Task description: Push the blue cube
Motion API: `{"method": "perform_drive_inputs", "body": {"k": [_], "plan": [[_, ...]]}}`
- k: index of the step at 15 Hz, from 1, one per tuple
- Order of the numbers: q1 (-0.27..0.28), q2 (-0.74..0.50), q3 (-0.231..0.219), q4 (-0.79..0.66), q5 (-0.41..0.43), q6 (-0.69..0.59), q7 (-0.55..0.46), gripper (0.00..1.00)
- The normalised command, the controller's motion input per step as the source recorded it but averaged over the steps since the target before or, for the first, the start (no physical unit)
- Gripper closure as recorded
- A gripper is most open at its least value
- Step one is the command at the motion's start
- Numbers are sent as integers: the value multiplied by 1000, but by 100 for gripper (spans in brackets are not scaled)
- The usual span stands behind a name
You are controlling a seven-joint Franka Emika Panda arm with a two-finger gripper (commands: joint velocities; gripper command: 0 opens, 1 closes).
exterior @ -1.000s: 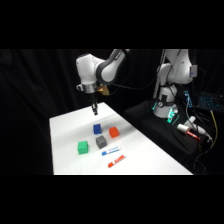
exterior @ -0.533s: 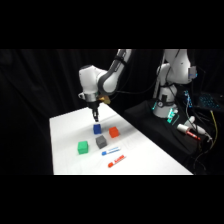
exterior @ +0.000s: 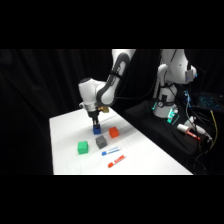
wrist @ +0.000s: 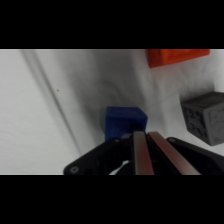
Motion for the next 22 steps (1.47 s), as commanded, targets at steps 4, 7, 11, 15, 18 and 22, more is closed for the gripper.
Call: {"method": "perform_drive_inputs", "body": {"k": [4,7,11,15,18,22], "plan": [[-47,140,38,100,100,100,-60,97],[20,-182,2,-79,17,-71,-35,97],[49,-474,-5,-182,-29,-347,-44,97],[70,-477,-27,-43,-117,-661,-25,99],[67,-413,-28,21,-156,-566,-17,99],[34,-275,-13,84,-96,-391,-66,100]]}}
